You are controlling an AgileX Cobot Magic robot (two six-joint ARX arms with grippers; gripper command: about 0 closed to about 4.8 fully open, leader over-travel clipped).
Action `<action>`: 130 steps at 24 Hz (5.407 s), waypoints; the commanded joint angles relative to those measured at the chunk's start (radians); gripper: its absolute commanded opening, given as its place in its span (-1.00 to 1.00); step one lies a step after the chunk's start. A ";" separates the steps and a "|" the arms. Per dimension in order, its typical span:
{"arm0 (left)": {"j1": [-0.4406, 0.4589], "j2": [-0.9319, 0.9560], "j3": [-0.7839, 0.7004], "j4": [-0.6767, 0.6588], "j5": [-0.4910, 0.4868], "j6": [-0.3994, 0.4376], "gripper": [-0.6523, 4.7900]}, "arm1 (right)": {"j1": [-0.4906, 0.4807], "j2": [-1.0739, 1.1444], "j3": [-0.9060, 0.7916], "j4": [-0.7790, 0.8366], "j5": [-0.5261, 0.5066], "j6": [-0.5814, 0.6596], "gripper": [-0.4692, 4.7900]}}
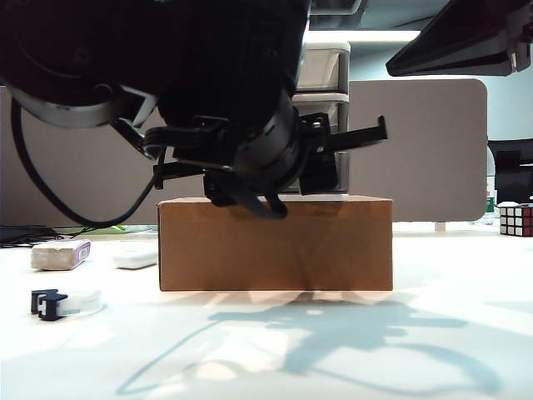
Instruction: Open the third layer of the drawer on the table, pick up the transparent tape on the table and put it in, and finally close the drawer.
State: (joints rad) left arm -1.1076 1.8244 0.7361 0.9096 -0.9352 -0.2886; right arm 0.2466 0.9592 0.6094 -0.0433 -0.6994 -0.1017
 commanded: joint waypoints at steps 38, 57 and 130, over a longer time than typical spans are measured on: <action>0.006 -0.002 0.003 0.003 0.024 0.002 -0.78 | 0.076 0.397 0.132 0.489 0.047 0.233 -0.84; -0.244 -0.058 -0.165 0.027 -0.196 -0.011 -0.47 | 0.075 0.399 0.132 0.489 0.069 0.229 -0.84; 0.922 -0.333 -0.584 -0.154 1.408 0.608 0.68 | 0.074 0.397 0.129 0.384 -0.024 0.198 -0.84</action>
State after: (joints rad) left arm -0.1867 1.4849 0.1509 0.7879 0.4709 0.3176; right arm 0.3206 1.3598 0.7349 0.3244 -0.7227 0.0975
